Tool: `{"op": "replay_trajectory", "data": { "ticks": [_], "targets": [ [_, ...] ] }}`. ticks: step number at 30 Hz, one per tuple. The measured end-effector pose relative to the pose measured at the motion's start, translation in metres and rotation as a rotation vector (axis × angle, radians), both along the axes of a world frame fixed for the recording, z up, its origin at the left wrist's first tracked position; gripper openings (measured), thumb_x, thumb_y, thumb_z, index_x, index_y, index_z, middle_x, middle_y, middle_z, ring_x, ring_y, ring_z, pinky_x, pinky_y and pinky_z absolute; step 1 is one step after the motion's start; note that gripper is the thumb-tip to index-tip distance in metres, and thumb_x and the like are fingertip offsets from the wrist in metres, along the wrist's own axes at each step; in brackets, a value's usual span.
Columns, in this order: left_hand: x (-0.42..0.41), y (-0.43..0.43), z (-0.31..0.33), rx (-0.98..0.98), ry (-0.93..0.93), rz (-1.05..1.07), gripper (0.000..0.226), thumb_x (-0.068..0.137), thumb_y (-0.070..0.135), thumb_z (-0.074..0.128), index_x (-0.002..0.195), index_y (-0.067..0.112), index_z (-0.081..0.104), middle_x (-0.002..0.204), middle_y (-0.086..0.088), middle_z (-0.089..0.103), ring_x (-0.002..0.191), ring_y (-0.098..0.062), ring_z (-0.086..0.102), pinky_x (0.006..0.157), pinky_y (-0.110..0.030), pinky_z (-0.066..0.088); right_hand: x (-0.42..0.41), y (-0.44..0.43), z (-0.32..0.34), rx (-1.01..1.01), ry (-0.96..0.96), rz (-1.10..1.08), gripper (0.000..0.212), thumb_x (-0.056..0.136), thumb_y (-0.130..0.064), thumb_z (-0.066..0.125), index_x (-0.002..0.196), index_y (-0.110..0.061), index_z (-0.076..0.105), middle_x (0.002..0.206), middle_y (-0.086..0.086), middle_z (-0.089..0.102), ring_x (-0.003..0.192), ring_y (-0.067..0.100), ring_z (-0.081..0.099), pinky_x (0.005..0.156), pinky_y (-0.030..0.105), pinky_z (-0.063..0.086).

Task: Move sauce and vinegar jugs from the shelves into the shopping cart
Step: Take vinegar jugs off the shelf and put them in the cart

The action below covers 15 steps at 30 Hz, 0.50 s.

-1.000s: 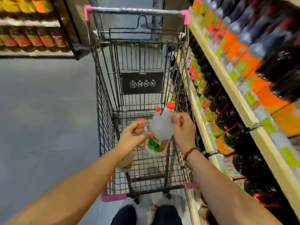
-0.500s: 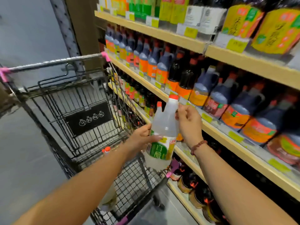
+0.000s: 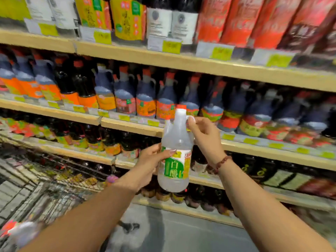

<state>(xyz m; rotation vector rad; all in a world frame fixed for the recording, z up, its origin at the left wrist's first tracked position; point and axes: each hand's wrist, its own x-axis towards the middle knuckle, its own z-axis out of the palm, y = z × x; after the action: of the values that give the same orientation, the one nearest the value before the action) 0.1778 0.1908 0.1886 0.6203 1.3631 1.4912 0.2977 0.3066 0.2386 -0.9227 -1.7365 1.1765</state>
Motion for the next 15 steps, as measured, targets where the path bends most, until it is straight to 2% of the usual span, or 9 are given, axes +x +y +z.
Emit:
{"op": "replay_trajectory", "data": {
  "ticks": [1,3,6,8,10,12,15],
  "targets": [
    [0.018,0.012,0.000,-0.010,-0.003,-0.024,0.047,0.055,0.033,0.077,0.100,0.020,0.072,0.095,-0.004,0.076,0.087,-0.019,0.071,0.077,-0.039,0.056,0.025,0.003,-0.002,-0.040,-0.002,-0.041,0.026,0.087,-0.038,0.063,0.094,-0.013,0.062,0.092,0.003,0.069,0.084,0.014,0.065,0.072,0.027,0.054],
    [0.054,0.034,0.001,-0.027,-0.007,-0.084,0.042,0.055,0.034,0.078,0.095,0.022,0.074,0.097,-0.005,0.075,0.089,-0.022,0.070,0.084,-0.044,0.053,0.076,0.004,-0.008,-0.156,0.002,-0.103,0.036,0.082,-0.040,0.067,0.102,-0.011,0.062,0.093,0.005,0.069,0.082,0.013,0.067,0.069,0.031,0.057],
    [0.109,0.062,0.008,-0.030,-0.001,-0.172,0.039,0.060,0.030,0.079,0.097,0.020,0.073,0.100,-0.007,0.075,0.090,-0.023,0.068,0.081,-0.038,0.050,0.151,-0.005,-0.018,-0.305,0.063,-0.173,0.029,0.081,-0.030,0.070,0.099,-0.008,0.065,0.084,0.010,0.068,0.076,0.014,0.065,0.066,0.039,0.057],
    [0.158,0.082,0.014,-0.025,0.016,-0.246,0.055,0.046,0.040,0.082,0.096,0.020,0.073,0.099,-0.007,0.075,0.089,-0.022,0.068,0.077,-0.034,0.049,0.207,-0.008,-0.024,-0.376,0.112,-0.218,0.029,0.079,-0.026,0.072,0.101,-0.007,0.066,0.086,0.012,0.069,0.078,0.015,0.064,0.064,0.035,0.056],
    [0.209,0.099,0.018,-0.013,0.022,-0.318,0.063,0.037,0.045,0.082,0.094,0.020,0.074,0.098,-0.007,0.075,0.086,-0.022,0.068,0.076,-0.034,0.050,0.262,-0.010,-0.029,-0.418,0.163,-0.244,0.027,0.078,-0.020,0.074,0.101,-0.008,0.066,0.084,0.006,0.071,0.076,0.011,0.067,0.062,0.027,0.054],
    [0.245,0.110,0.018,0.005,0.035,-0.354,0.057,0.040,0.044,0.081,0.093,0.021,0.074,0.094,-0.004,0.075,0.081,-0.018,0.068,0.071,-0.030,0.051,0.298,-0.010,-0.033,-0.429,0.180,-0.251,0.027,0.076,-0.013,0.075,0.101,-0.007,0.067,0.086,0.002,0.073,0.074,0.009,0.070,0.060,0.022,0.054],
    [0.311,0.128,0.015,0.009,0.040,-0.430,0.052,0.047,0.042,0.080,0.095,0.024,0.074,0.093,0.000,0.075,0.081,-0.016,0.068,0.072,-0.031,0.049,0.364,-0.005,-0.035,-0.397,0.141,-0.315,0.037,0.070,-0.020,0.081,0.103,-0.011,0.069,0.098,0.006,0.073,0.087,0.015,0.071,0.063,0.022,0.054]
  ]
}}
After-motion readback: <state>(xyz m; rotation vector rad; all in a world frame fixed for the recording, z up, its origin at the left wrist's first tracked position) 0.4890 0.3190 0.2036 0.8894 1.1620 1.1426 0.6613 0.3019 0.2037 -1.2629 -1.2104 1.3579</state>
